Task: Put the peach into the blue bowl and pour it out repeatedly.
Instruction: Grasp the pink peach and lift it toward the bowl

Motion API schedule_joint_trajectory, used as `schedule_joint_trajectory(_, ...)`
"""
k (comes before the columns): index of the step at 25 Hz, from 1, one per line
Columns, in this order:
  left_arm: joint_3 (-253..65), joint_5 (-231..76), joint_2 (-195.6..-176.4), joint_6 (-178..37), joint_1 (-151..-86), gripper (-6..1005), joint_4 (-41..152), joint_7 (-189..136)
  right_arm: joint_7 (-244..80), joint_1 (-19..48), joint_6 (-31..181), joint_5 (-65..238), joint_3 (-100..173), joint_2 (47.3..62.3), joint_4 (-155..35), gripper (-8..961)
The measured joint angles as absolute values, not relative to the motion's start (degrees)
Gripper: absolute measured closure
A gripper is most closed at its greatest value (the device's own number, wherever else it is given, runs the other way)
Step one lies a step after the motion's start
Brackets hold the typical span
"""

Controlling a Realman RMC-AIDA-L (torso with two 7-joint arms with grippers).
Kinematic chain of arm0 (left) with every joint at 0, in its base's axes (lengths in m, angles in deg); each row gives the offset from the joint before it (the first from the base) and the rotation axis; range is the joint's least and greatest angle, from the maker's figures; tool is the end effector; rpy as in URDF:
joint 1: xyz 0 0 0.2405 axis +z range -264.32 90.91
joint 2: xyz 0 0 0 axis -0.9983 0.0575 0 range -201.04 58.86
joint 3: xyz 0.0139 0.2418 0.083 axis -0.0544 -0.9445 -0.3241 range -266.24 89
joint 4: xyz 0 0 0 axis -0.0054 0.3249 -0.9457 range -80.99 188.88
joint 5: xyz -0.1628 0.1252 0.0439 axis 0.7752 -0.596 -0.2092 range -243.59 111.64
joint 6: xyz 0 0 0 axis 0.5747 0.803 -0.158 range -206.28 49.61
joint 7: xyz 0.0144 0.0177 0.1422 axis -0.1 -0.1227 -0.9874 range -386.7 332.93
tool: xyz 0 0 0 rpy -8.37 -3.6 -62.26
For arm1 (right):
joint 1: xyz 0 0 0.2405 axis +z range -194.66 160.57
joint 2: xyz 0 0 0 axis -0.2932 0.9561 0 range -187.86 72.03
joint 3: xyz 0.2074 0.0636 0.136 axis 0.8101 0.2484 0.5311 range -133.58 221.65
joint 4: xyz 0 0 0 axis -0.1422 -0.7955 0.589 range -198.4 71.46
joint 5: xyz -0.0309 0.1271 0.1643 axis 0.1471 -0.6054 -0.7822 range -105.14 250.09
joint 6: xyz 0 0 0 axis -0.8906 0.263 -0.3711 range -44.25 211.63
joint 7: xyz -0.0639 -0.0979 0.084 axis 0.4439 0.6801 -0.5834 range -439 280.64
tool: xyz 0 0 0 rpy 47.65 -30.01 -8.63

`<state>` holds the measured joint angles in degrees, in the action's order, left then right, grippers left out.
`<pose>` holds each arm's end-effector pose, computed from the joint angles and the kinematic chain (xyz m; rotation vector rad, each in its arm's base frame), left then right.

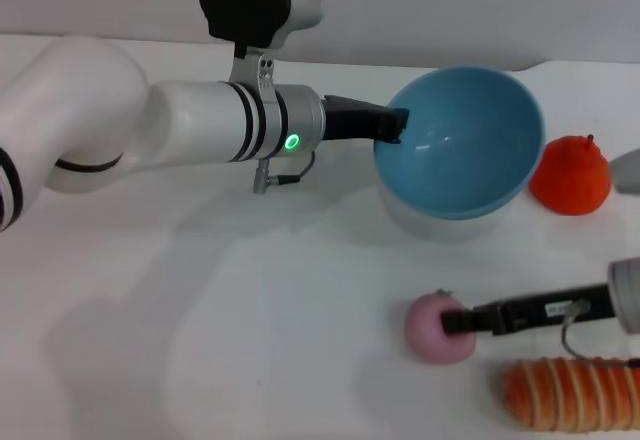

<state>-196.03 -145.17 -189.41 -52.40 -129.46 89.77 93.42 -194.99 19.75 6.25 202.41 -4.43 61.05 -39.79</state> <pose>-0.1743 0.4067 -0.1152 -2.3950 -1.0618 -0.3903 0.2828 0.3141 -0.0703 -2.6595 1.6239 0.2114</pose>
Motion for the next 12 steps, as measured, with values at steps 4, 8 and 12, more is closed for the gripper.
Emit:
schedule_joint_trajectory(4,-196.26,-153.66,-189.56,-54.05,-131.18,1000,89.28,93.96,-194.31,17.35,-2.47,197.86,-4.34,60.78,-30.42,854)
schedule_joint_trajectory(8,-196.28,-158.17,-189.63,-55.14,-132.52,1001,87.94,95.47,-195.70,14.37,-11.07,191.99,-3.93,60.72,-18.27,881)
schedule_joint_trajectory(12,-196.54,-161.08,-189.70,-55.08,-132.75,1001,87.44,95.83,-198.73,12.68,-13.42,189.03,-2.81,60.68,-9.88,903)
